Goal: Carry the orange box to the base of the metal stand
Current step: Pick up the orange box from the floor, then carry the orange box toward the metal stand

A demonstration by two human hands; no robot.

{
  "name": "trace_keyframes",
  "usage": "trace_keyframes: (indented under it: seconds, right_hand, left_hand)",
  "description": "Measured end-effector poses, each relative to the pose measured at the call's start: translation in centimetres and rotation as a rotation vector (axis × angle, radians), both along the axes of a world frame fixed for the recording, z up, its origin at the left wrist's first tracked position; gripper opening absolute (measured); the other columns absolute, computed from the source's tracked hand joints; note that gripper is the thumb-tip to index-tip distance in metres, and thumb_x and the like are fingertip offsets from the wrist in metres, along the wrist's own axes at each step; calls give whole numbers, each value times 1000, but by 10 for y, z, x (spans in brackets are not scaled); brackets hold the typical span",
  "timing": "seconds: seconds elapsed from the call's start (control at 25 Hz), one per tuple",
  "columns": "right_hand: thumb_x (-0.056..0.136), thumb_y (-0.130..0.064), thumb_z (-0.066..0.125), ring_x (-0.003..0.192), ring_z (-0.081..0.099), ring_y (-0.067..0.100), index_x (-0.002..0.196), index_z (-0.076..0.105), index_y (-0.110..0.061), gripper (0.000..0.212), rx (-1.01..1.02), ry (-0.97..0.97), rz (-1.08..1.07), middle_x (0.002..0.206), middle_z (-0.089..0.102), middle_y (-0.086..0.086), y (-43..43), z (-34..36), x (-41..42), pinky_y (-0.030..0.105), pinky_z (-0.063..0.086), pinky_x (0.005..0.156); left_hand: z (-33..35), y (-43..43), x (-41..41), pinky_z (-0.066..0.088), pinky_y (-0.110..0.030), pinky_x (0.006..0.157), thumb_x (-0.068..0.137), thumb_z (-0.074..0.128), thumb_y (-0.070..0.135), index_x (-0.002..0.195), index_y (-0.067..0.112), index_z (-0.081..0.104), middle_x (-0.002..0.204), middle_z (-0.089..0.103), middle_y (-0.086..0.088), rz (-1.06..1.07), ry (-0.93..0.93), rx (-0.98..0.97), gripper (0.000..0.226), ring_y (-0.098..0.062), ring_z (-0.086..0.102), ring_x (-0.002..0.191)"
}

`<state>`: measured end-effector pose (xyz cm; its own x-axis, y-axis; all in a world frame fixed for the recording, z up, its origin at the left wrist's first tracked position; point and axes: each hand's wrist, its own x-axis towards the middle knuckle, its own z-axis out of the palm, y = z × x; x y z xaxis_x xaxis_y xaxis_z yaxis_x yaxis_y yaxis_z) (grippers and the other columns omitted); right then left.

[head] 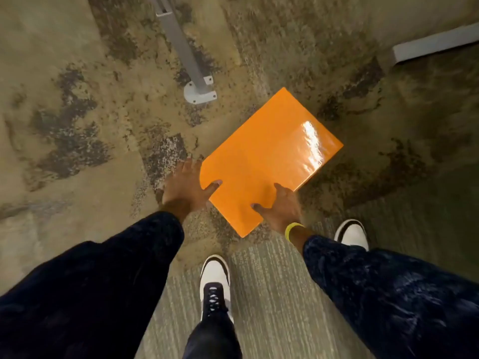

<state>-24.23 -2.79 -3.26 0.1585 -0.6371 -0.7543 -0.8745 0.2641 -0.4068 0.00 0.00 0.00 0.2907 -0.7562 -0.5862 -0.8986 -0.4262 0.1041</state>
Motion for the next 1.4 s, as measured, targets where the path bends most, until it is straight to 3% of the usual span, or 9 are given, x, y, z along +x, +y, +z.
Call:
trace_keyframes:
  seconds: [0.24, 0.4, 0.52, 0.64, 0.8, 0.92, 1.08, 1.24, 1.4]
  right_hand:
    - [73, -59, 74, 145, 17, 37, 154, 22, -22, 103, -405, 116, -174, 162, 12, 16, 24, -63, 9, 55, 21, 116]
    - [56, -64, 85, 148, 22, 35, 158, 0, -24, 138, -277, 42, -540, 165, 8, 11, 28, -88, 7, 56, 26, 118]
    - [47, -65, 88, 137, 46, 31, 156, -8, -27, 150, -100, -134, -744, 160, 29, 5, 33, -99, 3, 49, 46, 108]
    - [51, -51, 94, 128, 55, 25, 156, 12, -27, 135, -54, -329, -874, 150, 45, 4, 36, -109, 0, 43, 52, 103]
    - [65, -45, 90, 111, 64, 15, 150, 24, -31, 108, 110, -463, -860, 130, 61, -6, 37, -116, 0, 44, 53, 99]
    - [58, -51, 90, 112, 65, 18, 147, 32, -30, 108, 155, -475, -878, 125, 65, -7, 38, -111, -1, 49, 53, 100]
    - [49, -50, 93, 115, 65, 25, 147, 34, -29, 116, 202, -471, -890, 128, 66, -2, 36, -93, -8, 52, 54, 98]
    - [57, -37, 95, 111, 68, 27, 138, 43, -30, 97, 257, -503, -933, 124, 69, 1, 30, -67, -32, 55, 57, 92]
    - [66, -25, 93, 104, 71, 20, 125, 48, -36, 75, 251, -508, -994, 121, 70, 0, 16, -30, -67, 50, 60, 88]
  left_hand:
    - [-87, -26, 2, 36, -62, 110, 79, 46, 81, 158, 14, 7, 167, 16, -14, 104, 98, 92, 111, -38, 28, 147]
    - [-116, -41, 14, 48, -60, 97, 56, 55, 92, 154, 17, 21, 156, 39, -13, 207, 213, 74, 129, -38, 50, 131]
    - [-121, -46, 25, 52, -46, 78, 41, 59, 98, 144, 24, 35, 133, 61, -5, 233, 316, 29, 129, -29, 61, 99]
    - [-123, -50, 30, 47, -37, 71, 38, 67, 93, 139, 30, 41, 121, 63, 1, 256, 398, 6, 122, -21, 58, 87]
    - [-127, -51, 29, 50, -40, 76, 38, 71, 90, 136, 29, 45, 124, 65, -1, 264, 399, -1, 118, -23, 60, 92]
    - [-123, -50, 25, 54, -46, 83, 36, 66, 93, 136, 26, 47, 128, 65, -5, 248, 369, -14, 122, -30, 63, 104]
    - [-109, -48, 14, 52, -47, 81, 32, 60, 98, 134, 28, 47, 125, 65, -7, 233, 320, -17, 125, -35, 63, 106]
    - [-83, -59, -4, 53, -48, 82, 33, 57, 101, 134, 35, 46, 124, 67, -6, 199, 275, 4, 121, -35, 64, 104]
    - [-48, -85, -41, 54, -45, 78, 35, 58, 99, 136, 33, 47, 122, 68, -5, 169, 356, 14, 121, -31, 64, 95]
